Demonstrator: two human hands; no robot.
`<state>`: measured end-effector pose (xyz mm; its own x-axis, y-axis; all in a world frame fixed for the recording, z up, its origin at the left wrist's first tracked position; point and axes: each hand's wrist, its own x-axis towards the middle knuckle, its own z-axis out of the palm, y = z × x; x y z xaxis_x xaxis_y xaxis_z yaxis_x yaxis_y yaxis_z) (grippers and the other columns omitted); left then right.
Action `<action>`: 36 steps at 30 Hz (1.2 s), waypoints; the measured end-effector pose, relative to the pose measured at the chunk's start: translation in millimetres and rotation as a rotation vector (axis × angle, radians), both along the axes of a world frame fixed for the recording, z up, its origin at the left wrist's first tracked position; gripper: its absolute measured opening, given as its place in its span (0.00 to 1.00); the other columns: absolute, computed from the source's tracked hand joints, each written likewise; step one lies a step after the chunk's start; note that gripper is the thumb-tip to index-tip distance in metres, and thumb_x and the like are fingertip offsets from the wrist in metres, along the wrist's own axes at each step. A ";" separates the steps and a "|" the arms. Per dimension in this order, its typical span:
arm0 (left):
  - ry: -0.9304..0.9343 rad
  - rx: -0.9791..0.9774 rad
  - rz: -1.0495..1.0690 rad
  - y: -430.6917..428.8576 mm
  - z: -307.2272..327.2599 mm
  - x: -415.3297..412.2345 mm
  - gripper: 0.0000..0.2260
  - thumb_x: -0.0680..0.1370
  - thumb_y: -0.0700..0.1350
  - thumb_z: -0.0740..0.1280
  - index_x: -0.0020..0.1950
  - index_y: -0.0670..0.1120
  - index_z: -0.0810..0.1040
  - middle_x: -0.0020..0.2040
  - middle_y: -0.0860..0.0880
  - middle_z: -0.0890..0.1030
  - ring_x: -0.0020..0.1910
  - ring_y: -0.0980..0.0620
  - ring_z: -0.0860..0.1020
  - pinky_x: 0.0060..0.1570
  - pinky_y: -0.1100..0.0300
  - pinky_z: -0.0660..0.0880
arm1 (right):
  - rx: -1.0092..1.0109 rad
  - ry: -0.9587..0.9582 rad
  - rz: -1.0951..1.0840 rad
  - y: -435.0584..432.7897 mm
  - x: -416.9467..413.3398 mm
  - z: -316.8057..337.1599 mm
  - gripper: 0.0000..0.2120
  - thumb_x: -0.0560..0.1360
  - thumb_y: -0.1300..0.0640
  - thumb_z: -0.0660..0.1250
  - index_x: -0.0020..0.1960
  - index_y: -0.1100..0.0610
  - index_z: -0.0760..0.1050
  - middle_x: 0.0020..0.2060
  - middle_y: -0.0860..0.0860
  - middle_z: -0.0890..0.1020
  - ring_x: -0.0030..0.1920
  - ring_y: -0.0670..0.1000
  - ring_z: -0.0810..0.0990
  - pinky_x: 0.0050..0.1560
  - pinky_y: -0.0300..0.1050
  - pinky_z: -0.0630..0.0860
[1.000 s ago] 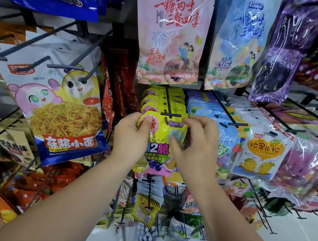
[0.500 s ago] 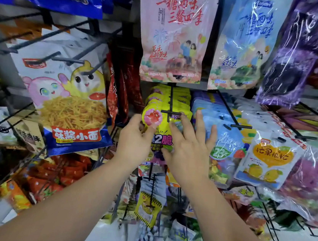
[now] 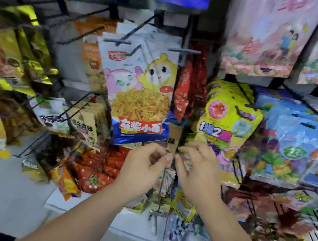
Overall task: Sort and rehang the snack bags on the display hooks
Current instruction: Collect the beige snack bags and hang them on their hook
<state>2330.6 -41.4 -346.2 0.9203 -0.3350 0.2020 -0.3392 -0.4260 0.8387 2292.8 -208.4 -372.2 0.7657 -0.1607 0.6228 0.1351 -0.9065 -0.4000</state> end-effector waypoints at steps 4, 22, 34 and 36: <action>-0.013 -0.041 -0.010 85.3 -0.9 15.4 0.08 0.79 0.43 0.72 0.41 0.53 0.81 0.36 0.58 0.80 0.34 0.60 0.76 0.35 0.67 0.70 | 0.116 0.026 0.047 76.9 12.2 -2.4 0.10 0.76 0.52 0.68 0.50 0.58 0.83 0.48 0.53 0.81 0.49 0.54 0.81 0.49 0.46 0.77; 0.117 -0.099 0.336 298.4 -13.3 144.8 0.02 0.79 0.48 0.72 0.47 0.55 0.80 0.43 0.53 0.83 0.43 0.52 0.82 0.44 0.53 0.79 | 0.304 0.464 0.210 274.0 140.1 12.3 0.18 0.77 0.46 0.70 0.65 0.49 0.77 0.61 0.45 0.77 0.63 0.48 0.76 0.65 0.47 0.75; 0.176 0.100 0.265 320.0 -32.5 228.0 0.17 0.83 0.47 0.66 0.72 0.52 0.73 0.68 0.52 0.75 0.53 0.56 0.77 0.55 0.58 0.71 | 0.625 0.698 0.087 295.7 208.2 -23.8 0.33 0.80 0.50 0.68 0.81 0.49 0.58 0.78 0.51 0.61 0.77 0.55 0.63 0.76 0.50 0.64; 0.171 0.120 0.213 318.4 -36.8 243.9 0.19 0.83 0.47 0.66 0.74 0.53 0.70 0.70 0.52 0.72 0.51 0.59 0.77 0.55 0.58 0.72 | 0.628 0.704 0.060 297.3 214.3 -26.8 0.36 0.80 0.50 0.69 0.82 0.50 0.54 0.80 0.50 0.57 0.79 0.54 0.61 0.77 0.49 0.62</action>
